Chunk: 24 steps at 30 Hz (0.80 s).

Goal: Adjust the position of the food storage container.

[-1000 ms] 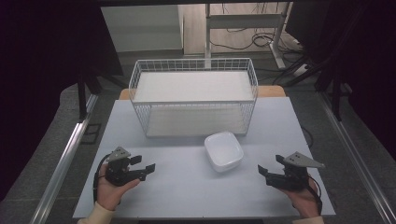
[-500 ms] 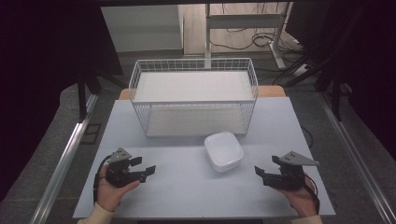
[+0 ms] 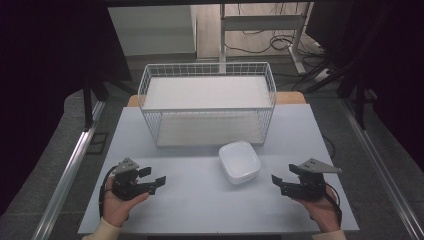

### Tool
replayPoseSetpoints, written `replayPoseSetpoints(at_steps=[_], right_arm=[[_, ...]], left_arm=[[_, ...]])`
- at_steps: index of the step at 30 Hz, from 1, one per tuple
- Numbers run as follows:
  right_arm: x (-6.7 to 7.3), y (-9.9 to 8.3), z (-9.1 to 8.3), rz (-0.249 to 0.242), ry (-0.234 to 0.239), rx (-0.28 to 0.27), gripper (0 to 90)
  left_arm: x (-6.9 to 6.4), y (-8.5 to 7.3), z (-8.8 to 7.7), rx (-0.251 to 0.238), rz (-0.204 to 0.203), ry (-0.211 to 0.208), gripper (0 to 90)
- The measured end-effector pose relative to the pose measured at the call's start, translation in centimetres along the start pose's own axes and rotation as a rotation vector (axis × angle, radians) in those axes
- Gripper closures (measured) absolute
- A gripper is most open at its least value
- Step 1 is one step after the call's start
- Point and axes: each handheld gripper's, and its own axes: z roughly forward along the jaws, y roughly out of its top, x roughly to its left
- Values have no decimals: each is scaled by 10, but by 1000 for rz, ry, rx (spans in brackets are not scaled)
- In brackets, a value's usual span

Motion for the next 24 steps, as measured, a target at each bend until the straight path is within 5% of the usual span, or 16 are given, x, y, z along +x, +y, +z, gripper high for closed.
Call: replayPoseSetpoints(at_steps=[24], right_arm=[[9,53,12,-8,19,35,344]], left_arm=[[-6,-1,0,5,13,-8,281]])
